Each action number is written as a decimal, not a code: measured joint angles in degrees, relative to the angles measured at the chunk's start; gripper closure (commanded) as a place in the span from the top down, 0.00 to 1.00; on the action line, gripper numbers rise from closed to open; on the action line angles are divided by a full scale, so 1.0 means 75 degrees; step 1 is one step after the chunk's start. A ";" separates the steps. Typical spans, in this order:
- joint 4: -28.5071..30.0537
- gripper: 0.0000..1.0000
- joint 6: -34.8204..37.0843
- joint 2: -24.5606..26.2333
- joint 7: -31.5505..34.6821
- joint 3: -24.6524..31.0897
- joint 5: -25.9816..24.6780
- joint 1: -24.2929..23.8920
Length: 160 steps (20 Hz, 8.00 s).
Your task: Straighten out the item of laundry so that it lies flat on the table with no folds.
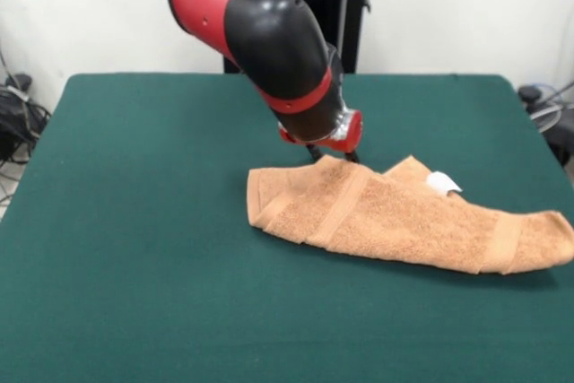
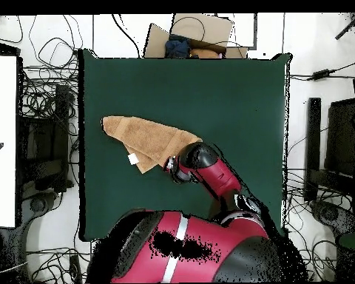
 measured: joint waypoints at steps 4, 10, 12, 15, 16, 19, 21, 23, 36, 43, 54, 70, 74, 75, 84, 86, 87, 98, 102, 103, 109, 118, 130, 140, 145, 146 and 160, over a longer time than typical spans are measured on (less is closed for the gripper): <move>0.0162 1.00 -0.0079 -0.0091 0.0000 0.0239 0.0002 -0.0238; 0.0309 1.00 -0.0083 -0.0262 0.0000 0.0539 0.0002 -0.0520; 0.0425 1.00 -0.0083 -0.0401 0.0000 0.0770 0.0002 -0.0696; 0.0522 1.00 -0.0081 -0.0517 0.0000 0.0968 0.0000 -0.0859; 0.0556 1.00 -0.0095 -0.0558 0.0000 0.1052 0.0003 -0.0931; 0.0664 1.00 -0.0241 -0.0634 0.0000 0.1276 0.0000 -0.1116; 0.0709 1.00 -0.0445 -0.0644 0.0000 0.1411 -0.0047 -0.1221; 0.0736 1.00 -0.0667 -0.0644 0.0000 0.1537 -0.0116 -0.1317; 0.0959 1.00 -0.2485 -0.0517 0.0000 0.2630 -0.1139 -0.2061; 0.1021 1.00 -0.2658 -0.0508 0.0000 0.2960 -0.1636 -0.2366; 0.1294 1.00 -0.3116 -0.0567 0.0000 0.3403 -0.1840 -0.2618; 0.1689 1.00 -0.3116 -0.1120 0.0000 0.3481 -0.1845 -0.2661; 0.1697 1.00 -0.3114 -0.1225 0.0000 0.3481 -0.1845 -0.2661; 0.1697 1.00 -0.3114 -0.1236 0.0000 0.3481 -0.1845 -0.2661; 0.1678 1.00 -0.3099 -0.1264 0.0000 0.3462 -0.1846 -0.2600; 0.1657 1.00 -0.3074 -0.1258 0.0000 0.3440 -0.1845 -0.2559; 0.1645 1.00 -0.3062 -0.1254 0.0000 0.3432 -0.1845 -0.2539; 0.1510 1.00 -0.2781 -0.1258 0.0000 0.3424 -0.1798 -0.2227; 0.1510 1.00 -0.2558 -0.1335 0.0000 0.3424 -0.1754 -0.2185; 0.1510 1.00 -0.2497 -0.1355 0.0000 0.3424 -0.1741 -0.2177; 0.1512 1.00 -0.2247 -0.1544 0.0000 0.3424 -0.1707 -0.2152; 0.1544 1.00 -0.2217 -0.1895 0.0000 0.3426 -0.1501 -0.2163; 0.1622 1.00 -0.2215 -0.1997 0.0000 0.3432 -0.1282 -0.2169; 0.1621 1.00 -0.2217 -0.1972 0.0000 0.3443 -0.1176 -0.2174; 0.1619 1.00 -0.2217 -0.1882 0.0000 0.3481 -0.1170 -0.2233; 0.1621 1.00 -0.2217 -0.1856 0.0000 0.3492 -0.1170 -0.2260; 0.1619 1.00 -0.2217 -0.1803 0.0000 0.3654 -0.1162 -0.2376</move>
